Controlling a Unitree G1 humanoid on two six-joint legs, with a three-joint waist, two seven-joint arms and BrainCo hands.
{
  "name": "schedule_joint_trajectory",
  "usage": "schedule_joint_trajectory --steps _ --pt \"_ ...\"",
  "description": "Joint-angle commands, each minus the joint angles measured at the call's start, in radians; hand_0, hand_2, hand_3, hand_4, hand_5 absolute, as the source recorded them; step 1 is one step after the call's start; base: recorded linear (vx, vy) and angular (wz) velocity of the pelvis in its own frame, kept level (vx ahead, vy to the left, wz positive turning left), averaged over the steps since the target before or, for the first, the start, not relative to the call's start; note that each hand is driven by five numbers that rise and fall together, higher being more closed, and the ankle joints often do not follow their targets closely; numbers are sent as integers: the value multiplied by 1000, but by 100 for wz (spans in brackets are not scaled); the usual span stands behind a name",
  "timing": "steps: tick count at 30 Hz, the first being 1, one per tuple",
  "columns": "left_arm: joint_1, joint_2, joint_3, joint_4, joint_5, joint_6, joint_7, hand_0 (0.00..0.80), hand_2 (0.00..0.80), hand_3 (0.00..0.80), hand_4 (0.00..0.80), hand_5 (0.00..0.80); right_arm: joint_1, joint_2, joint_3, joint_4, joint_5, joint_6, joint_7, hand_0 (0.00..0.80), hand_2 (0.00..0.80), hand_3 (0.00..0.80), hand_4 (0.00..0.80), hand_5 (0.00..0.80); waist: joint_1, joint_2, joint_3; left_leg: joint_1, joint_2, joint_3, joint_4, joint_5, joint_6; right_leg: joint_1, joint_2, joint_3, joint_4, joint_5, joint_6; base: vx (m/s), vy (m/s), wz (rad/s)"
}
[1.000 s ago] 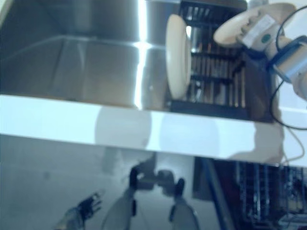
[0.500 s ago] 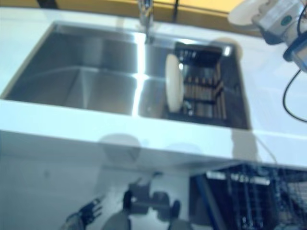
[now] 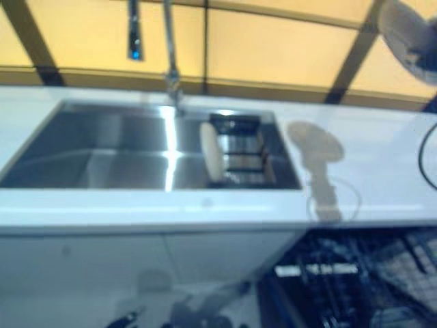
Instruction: Take plates into dishwasher
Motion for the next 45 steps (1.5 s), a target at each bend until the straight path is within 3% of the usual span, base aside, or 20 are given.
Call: schedule_joint_trajectory --steps 1,5,9,17,24,33,45 --pt "-60 18 6 61 67 -19 -12 0 0 0 0 0 13 -69 -115 55 150 37 58 800 800 800 800 800 -27 -30 -10 81 34 -1 3 -82 -3 16 -10 24 4 12 55 -25 -45 -32" --pt "-64 16 6 68 87 -10 -17 0 0 0 0 0 161 -72 -263 46 253 63 193 800 800 800 800 800 -72 -32 -14 104 47 36 3 -85 -3 15 2 59 4 16 50 -9 -31 -34" --pt "-72 7 0 72 96 -7 -15 0 0 0 0 0 310 -78 -393 56 289 48 284 800 800 800 800 800 -123 -32 -19 129 59 78 3 -91 -6 10 14 98 4 23 47 4 -19 -33" --pt "-89 7 -5 68 97 16 -12 0 0 0 0 0 527 -94 -568 79 292 20 347 800 800 800 800 800 -194 -29 -20 166 82 161 3 -103 -14 -20 28 157 4 44 56 -9 -21 -31" --pt "-97 15 0 68 110 29 -19 0 0 0 0 0 711 -66 -694 49 291 -1 408 800 800 800 800 800 -232 -25 -13 180 90 197 3 -115 -15 -55 32 186 4 60 61 -12 -27 -19" --pt "-114 16 -7 57 99 37 -12 0 0 0 0 0 770 5 -689 15 260 -56 385 800 800 800 800 800 -242 -12 5 170 94 199 3 -119 -15 -88 31 187 4 71 65 -19 -33 -6" --pt "-133 23 -26 35 75 33 -24 0 0 0 0 0 683 89 -571 -21 120 -30 292 800 800 800 800 800 -222 32 72 123 84 156 3 -102 -23 -123 6 150 4 75 61 -43 -21 7"
